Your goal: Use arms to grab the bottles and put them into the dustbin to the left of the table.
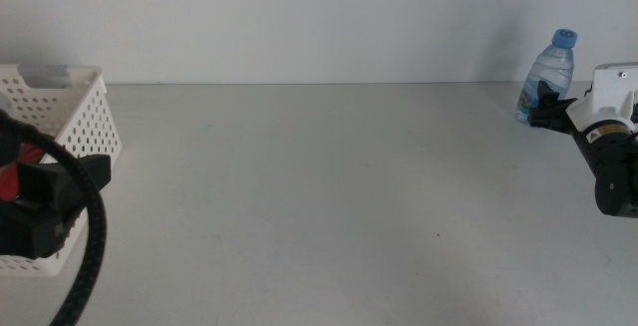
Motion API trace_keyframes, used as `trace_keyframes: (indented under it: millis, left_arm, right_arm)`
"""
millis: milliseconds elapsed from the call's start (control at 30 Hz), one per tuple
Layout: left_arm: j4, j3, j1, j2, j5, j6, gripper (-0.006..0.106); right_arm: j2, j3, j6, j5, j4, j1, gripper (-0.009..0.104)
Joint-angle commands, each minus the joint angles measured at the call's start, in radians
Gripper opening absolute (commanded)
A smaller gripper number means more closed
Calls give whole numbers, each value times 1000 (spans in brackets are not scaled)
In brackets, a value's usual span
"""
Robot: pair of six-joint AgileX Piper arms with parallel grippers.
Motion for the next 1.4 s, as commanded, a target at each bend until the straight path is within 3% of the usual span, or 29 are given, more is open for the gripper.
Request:
trace_keyframes:
  millis: [0,900,1000,1067,1133,1367]
  left_arm:
    - [-2,-25,-7,1,-79,-13,94]
    - [-1,-25,-7,1,-79,-13,94]
    - [-1,-25,-7,1,-79,-13,94]
    - [-1,-25,-7,1,-79,-13,94]
    - [-1,-25,-7,1,-79,-13,94]
    - [-1,-25,-7,1,-79,-13,94]
  right_arm:
    - [-31,-61,-41,-83,52,-6,66]
    - [228,-426,-28,-53,16,-6,64]
    - [237,-445,-32,-1,16,-6,48]
    - [231,-445,-23,19,7,-3,20]
    - [220,-444,10,25,-29,6,-1]
    - [127,-447,332,23,-331,85,-1]
